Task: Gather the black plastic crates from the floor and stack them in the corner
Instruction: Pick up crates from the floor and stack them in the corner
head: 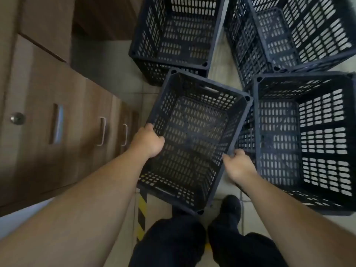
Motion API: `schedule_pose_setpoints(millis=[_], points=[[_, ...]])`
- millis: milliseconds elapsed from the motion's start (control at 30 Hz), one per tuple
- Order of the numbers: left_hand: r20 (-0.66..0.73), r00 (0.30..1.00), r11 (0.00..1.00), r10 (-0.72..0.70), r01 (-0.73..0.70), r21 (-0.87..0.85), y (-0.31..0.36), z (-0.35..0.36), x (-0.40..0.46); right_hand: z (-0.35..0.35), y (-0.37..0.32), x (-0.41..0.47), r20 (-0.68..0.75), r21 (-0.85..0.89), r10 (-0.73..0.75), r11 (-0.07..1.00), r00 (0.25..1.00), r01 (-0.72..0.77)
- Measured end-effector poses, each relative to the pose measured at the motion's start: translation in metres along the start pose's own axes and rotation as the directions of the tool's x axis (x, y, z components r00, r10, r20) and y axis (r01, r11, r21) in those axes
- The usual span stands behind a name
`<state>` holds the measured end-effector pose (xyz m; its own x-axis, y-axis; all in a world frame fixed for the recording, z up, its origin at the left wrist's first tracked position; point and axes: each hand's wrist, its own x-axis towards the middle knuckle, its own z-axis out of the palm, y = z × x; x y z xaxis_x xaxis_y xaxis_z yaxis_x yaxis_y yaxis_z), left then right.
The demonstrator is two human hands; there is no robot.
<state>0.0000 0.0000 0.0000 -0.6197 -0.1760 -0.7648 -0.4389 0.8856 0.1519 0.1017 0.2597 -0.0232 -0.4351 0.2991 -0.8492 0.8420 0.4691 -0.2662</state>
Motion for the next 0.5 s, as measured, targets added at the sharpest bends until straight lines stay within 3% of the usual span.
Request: schedule_pose_setpoints(millis=[167, 400, 500], points=[[-0.101, 0.993, 0.997, -0.060, 0.055, -0.053, -0.006, 0.012, 0.041, 0.019, 0.007, 0.032, 0.030, 0.135, 0.086, 0.987, 0.996, -0.089], [0.035, 0.988, 0.916, -0.151, 0.154, -0.372, -0.015, 0.009, 0.059, 0.026, 0.023, 0.048, 0.050, 0.235, 0.100, 0.966, 0.994, -0.109], [0.156, 0.977, 0.863, -0.149, 0.205, -0.462, -0.021, 0.001, 0.042, 0.019, 0.026, 0.039, 0.073, 0.280, 0.150, 0.946, 0.986, -0.164]])
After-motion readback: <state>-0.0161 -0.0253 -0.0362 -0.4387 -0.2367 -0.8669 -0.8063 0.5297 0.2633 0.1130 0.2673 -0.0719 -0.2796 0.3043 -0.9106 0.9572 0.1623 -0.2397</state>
